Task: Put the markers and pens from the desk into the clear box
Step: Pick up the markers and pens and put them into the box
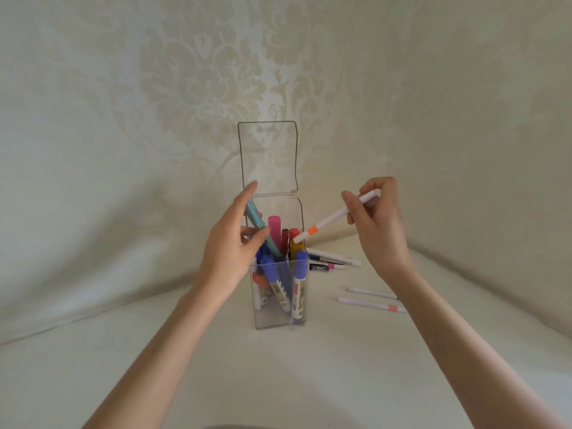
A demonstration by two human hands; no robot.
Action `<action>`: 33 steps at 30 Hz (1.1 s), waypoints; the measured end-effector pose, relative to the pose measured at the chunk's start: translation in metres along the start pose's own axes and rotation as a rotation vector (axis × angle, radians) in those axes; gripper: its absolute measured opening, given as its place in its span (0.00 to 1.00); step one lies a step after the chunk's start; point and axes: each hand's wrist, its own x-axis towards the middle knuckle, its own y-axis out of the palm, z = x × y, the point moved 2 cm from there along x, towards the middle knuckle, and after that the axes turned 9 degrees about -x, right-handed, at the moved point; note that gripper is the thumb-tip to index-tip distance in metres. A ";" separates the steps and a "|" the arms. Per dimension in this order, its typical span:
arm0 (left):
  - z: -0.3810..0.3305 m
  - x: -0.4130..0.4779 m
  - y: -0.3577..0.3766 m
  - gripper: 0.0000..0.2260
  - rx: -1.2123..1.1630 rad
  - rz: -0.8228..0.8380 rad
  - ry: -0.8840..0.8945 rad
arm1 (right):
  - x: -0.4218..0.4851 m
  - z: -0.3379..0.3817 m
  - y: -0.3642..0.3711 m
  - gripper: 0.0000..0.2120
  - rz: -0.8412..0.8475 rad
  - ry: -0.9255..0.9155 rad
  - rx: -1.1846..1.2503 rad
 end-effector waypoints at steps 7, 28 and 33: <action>0.003 0.005 0.010 0.15 0.375 0.160 0.160 | 0.000 -0.003 0.005 0.09 -0.015 0.004 -0.049; -0.003 0.021 0.029 0.21 0.887 0.461 0.162 | -0.005 -0.005 0.009 0.12 -0.078 0.070 0.064; 0.001 0.005 0.003 0.17 0.512 0.090 0.181 | -0.004 -0.005 0.007 0.12 -0.093 0.057 0.086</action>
